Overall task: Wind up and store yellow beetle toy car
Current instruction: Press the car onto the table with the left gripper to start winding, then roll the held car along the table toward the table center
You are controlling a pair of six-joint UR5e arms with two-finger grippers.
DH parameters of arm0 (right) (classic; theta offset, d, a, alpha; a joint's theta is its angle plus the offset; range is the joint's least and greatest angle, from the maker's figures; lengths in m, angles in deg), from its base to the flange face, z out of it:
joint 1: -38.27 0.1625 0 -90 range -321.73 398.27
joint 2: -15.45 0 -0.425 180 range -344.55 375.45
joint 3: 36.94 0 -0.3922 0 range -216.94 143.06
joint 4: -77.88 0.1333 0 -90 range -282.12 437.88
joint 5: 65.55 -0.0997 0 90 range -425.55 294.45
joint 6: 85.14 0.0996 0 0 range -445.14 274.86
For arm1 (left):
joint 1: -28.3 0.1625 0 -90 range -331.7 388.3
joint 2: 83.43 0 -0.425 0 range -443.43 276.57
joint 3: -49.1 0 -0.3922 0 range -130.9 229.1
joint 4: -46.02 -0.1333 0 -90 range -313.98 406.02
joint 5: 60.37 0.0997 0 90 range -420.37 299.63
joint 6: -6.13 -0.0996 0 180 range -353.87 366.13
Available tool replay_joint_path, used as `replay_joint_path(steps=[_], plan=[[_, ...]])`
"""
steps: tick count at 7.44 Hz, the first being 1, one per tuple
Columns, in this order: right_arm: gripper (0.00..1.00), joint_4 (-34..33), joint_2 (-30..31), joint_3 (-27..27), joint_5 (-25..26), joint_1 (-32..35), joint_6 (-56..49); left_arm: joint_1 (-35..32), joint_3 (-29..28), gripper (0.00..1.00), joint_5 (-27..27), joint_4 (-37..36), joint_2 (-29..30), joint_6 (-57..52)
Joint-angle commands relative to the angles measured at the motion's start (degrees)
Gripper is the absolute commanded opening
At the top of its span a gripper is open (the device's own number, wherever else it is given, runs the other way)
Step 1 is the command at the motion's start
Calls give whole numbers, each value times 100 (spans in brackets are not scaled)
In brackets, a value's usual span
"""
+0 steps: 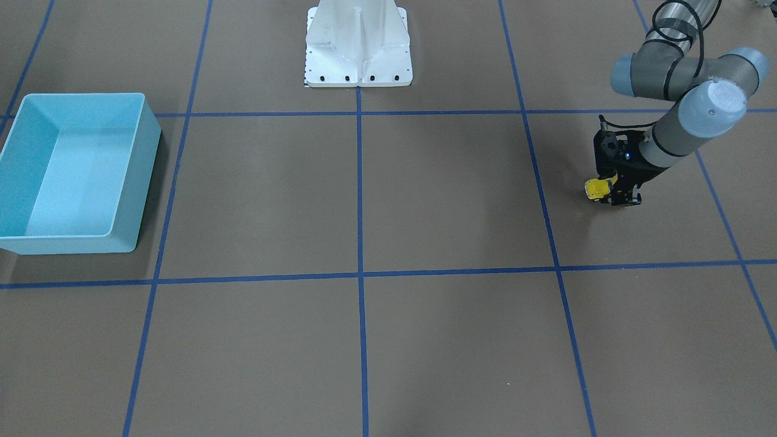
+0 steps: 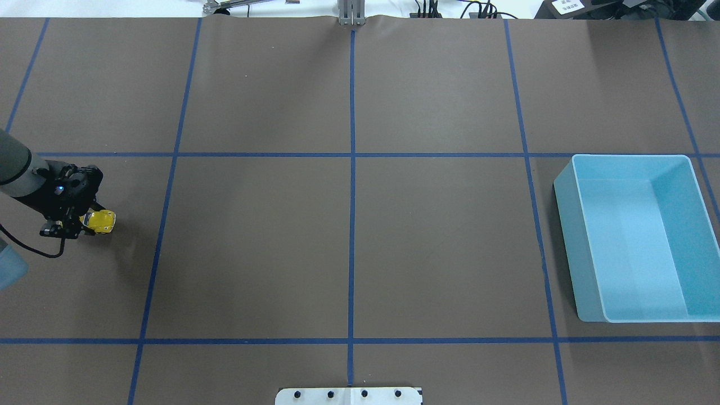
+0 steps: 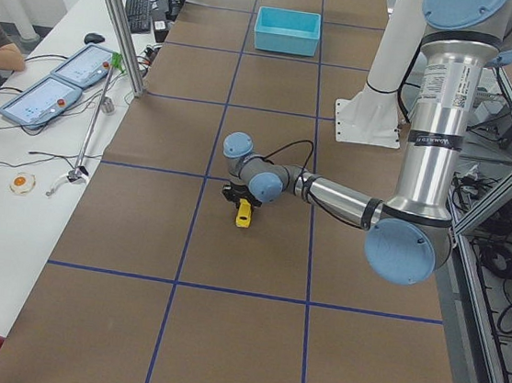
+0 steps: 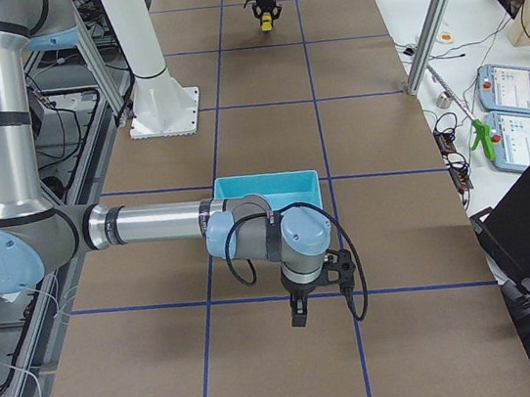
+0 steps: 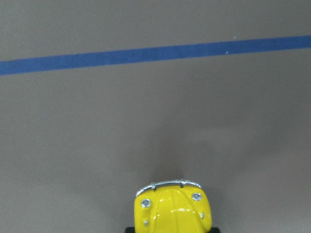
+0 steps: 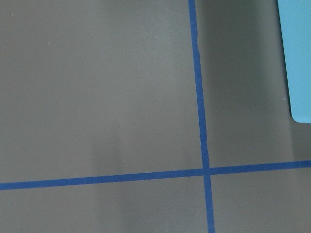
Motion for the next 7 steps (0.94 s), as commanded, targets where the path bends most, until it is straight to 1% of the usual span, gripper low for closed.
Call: replay_joint_path(steps=[1, 2, 4, 5, 6, 7], plan=[[100, 0, 0, -7, 0, 0, 0, 1, 64, 0, -231, 134, -15, 3], [100, 0, 0, -7, 0, 0, 0, 1, 47, 0, -267, 309, -15, 12], [100, 0, 0, -7, 0, 0, 0, 1, -6, 0, -661, 696, -15, 82], [100, 0, 0, -7, 0, 0, 0, 9, -76, 0, -741, 863, 2, 99], [100, 0, 9, -7, 0, 0, 0, 10, -172, 0, -742, 891, 81, 178], [100, 0, 9, -7, 0, 0, 0, 27, -269, 0, -733, 1082, 99, 335]])
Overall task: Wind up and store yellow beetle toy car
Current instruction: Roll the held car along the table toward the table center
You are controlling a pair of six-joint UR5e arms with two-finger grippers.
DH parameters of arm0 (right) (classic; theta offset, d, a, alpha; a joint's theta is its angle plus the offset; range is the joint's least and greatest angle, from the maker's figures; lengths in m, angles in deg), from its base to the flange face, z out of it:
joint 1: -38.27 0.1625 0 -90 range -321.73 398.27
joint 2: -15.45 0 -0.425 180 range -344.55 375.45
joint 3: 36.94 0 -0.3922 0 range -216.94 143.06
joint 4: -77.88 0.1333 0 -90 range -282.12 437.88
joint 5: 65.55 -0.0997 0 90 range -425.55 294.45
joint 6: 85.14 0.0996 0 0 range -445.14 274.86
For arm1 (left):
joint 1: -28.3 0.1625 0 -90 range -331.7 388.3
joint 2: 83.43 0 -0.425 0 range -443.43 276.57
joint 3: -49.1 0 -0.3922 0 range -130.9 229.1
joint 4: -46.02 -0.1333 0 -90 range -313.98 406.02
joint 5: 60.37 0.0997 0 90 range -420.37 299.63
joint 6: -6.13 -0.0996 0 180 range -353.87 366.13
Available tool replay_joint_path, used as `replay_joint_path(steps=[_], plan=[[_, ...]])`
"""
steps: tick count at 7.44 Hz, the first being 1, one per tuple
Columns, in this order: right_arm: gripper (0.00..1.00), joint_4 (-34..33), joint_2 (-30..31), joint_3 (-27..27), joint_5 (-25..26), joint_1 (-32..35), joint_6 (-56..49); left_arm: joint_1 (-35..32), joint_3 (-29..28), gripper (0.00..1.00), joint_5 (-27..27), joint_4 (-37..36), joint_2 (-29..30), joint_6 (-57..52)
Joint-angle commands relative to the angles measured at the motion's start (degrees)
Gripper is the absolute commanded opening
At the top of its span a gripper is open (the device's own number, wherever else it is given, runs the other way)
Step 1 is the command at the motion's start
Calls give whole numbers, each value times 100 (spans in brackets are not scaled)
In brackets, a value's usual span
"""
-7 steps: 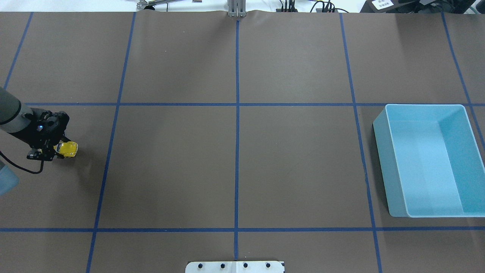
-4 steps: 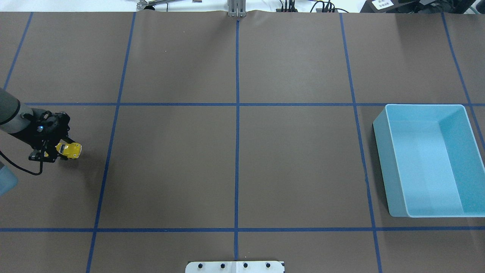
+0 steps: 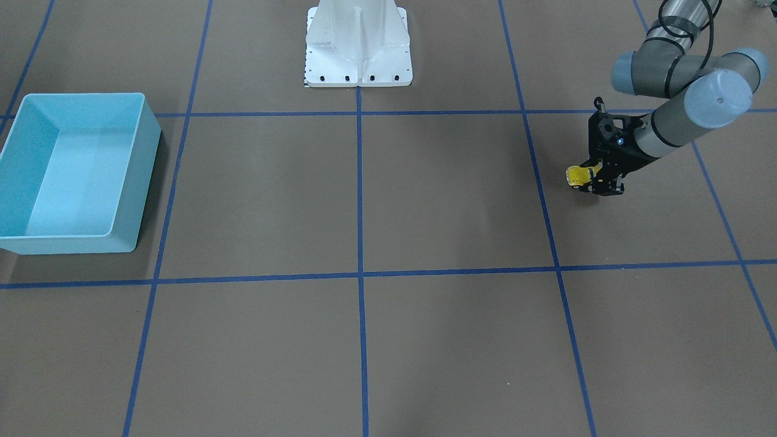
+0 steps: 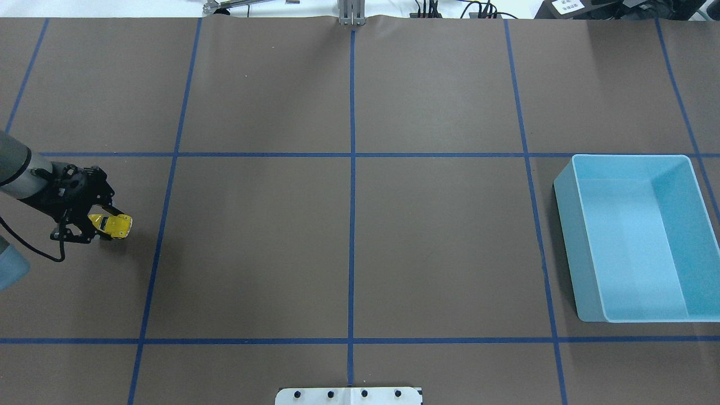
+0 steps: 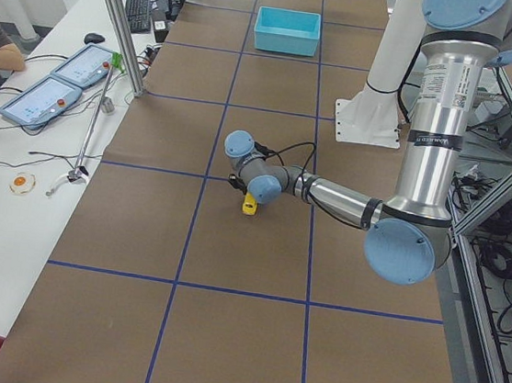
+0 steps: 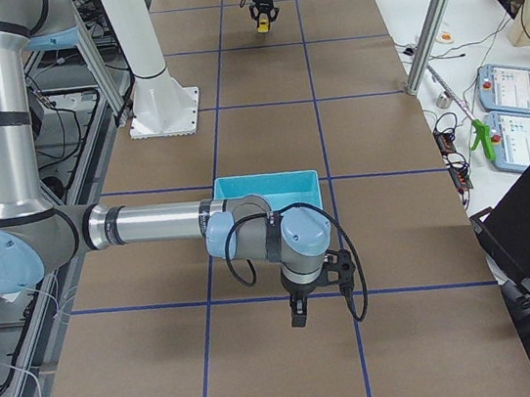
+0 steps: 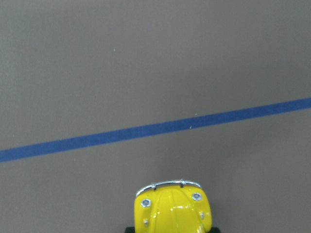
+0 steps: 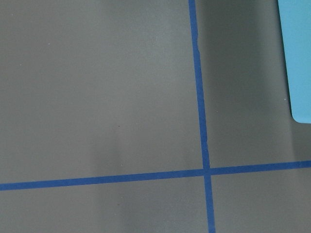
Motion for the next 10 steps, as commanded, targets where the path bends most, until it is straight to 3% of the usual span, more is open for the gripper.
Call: replay_joint_path(steps=[1, 10], plan=[[100, 0, 3, 8, 0, 0, 0, 13, -327, 0, -25, 368, 244, 286], [100, 0, 3, 8, 0, 0, 0, 31, -768, 0, -25, 720, 492, 586]])
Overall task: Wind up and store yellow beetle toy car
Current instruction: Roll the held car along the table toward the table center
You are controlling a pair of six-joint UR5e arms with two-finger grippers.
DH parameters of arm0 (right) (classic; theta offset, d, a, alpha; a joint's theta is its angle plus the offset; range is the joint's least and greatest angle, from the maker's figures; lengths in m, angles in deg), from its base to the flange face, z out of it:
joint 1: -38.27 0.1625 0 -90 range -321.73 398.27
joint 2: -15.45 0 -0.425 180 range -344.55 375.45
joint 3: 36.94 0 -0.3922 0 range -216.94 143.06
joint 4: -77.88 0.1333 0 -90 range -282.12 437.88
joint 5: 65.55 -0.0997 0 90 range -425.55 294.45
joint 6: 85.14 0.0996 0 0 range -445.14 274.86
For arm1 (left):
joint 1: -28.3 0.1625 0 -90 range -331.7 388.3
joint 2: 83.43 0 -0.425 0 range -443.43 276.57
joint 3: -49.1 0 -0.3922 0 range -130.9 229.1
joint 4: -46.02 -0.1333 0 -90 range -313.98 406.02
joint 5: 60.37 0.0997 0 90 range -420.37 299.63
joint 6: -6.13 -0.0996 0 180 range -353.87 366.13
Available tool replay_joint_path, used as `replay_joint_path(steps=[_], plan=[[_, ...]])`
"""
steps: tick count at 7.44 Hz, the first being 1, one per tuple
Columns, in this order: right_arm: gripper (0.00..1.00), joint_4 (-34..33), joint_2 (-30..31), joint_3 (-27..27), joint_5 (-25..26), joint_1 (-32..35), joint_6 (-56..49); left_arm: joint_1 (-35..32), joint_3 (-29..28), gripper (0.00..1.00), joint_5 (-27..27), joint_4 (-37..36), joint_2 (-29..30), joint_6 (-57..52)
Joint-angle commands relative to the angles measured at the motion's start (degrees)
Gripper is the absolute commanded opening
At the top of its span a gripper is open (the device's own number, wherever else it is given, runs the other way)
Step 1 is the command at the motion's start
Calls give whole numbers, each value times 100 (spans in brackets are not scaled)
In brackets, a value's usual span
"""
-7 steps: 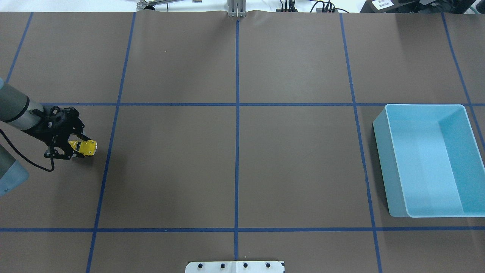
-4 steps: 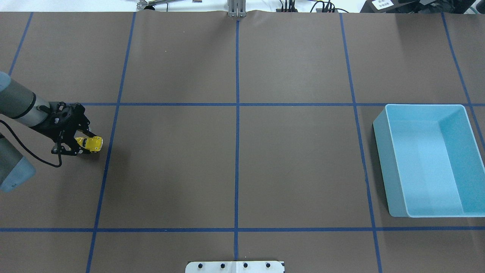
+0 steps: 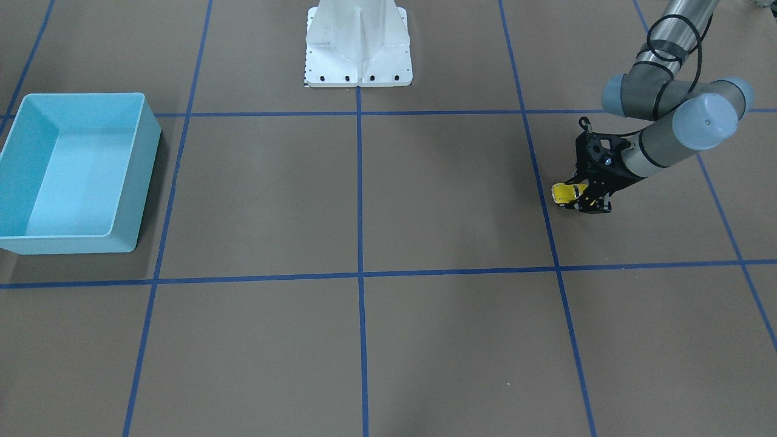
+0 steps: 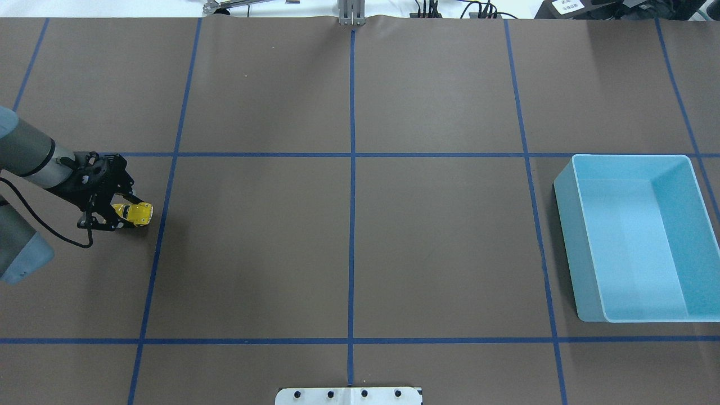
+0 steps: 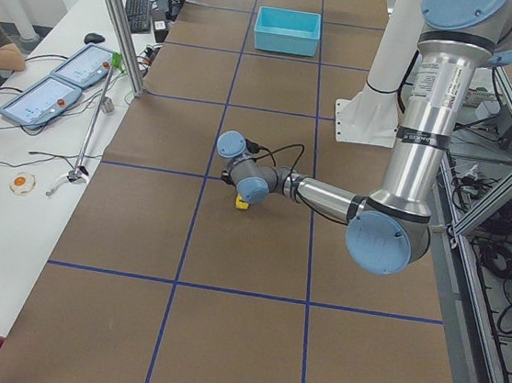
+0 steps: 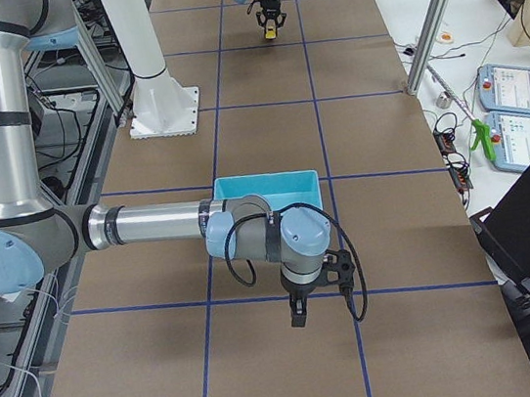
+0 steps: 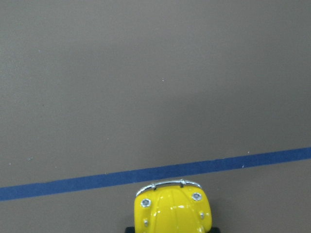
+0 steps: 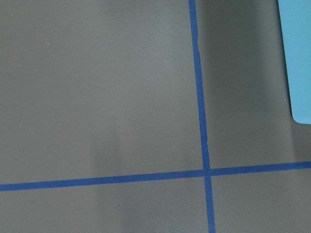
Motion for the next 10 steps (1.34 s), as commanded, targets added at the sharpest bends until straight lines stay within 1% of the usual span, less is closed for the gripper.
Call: replay_joint_path(steps=[1, 5, 6, 10], plan=[[100, 0, 0, 0, 0, 3, 0, 9, -96, 0, 0, 96, -2, -10], [100, 0, 0, 0, 0, 3, 0, 9, -140, 0, -26, 254, -20, -36], [100, 0, 0, 0, 0, 3, -9, 1, -262, 0, -52, 437, -20, -36], [100, 0, 0, 0, 0, 3, 0, -8, -299, 0, -219, 606, -143, -54]])
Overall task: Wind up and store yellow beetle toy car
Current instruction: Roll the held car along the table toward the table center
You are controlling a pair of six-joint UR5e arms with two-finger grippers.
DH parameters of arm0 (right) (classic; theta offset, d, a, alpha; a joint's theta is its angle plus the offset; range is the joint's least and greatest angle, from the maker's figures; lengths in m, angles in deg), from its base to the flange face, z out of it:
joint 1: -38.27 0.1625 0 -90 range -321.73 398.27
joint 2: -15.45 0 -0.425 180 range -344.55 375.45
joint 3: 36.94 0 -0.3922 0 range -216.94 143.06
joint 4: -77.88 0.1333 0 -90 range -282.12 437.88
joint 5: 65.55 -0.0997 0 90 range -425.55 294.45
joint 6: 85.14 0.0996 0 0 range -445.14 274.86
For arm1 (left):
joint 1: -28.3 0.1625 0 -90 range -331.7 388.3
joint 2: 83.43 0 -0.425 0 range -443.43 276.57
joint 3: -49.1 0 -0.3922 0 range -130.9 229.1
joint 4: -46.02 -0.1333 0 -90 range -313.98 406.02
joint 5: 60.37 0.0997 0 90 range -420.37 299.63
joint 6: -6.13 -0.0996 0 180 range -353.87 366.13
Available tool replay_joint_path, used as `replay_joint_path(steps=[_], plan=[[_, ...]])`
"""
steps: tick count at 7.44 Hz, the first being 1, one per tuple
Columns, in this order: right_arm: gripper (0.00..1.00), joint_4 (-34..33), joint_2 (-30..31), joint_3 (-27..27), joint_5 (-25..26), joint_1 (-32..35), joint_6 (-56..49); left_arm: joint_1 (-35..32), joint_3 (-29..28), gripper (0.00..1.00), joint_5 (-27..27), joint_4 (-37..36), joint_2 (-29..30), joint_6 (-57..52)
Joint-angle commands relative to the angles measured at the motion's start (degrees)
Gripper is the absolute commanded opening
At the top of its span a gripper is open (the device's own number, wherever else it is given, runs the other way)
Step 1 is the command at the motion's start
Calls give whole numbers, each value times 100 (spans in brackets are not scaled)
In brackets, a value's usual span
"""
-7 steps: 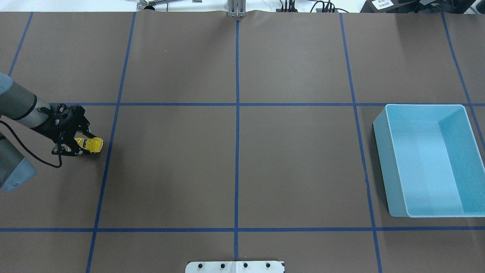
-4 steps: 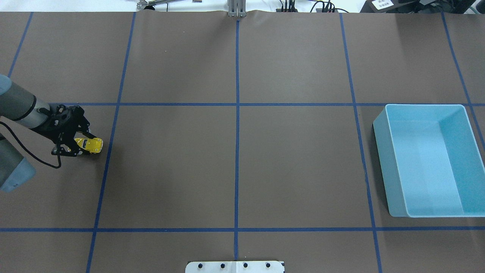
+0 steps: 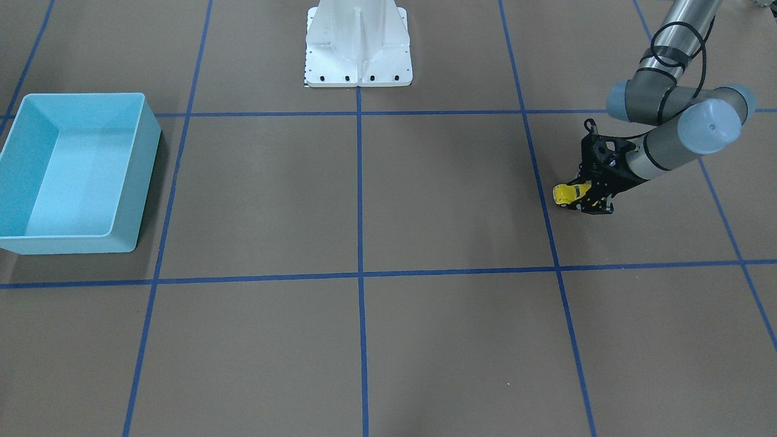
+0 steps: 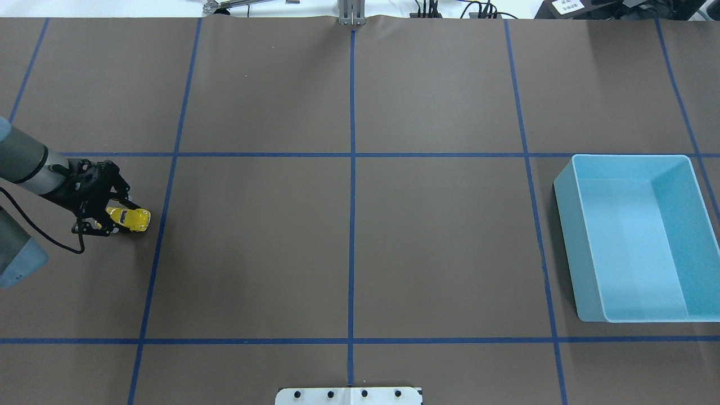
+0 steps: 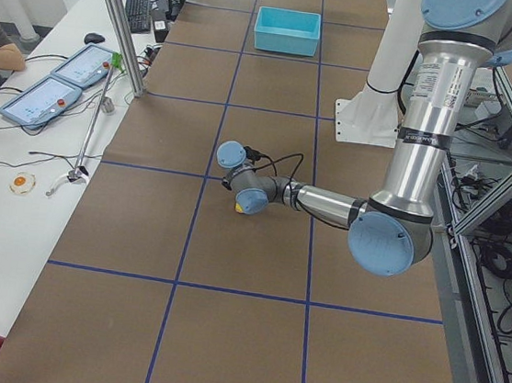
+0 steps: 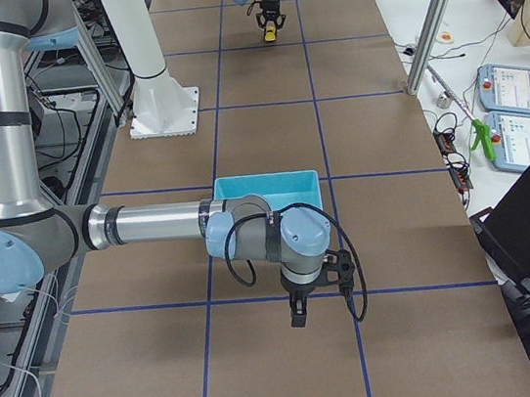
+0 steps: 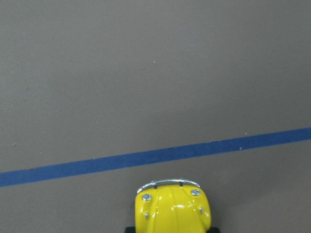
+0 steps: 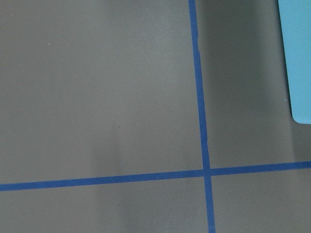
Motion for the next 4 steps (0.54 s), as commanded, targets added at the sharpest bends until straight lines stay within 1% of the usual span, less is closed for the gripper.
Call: replay_joint_path(steps=[1, 4], plan=[[100, 0, 0, 0, 0, 0, 0, -6, -6, 0, -136, 121, -97, -7], [100, 0, 0, 0, 0, 0, 0, -41, -32, 0, -181, 279, -167, -7]])
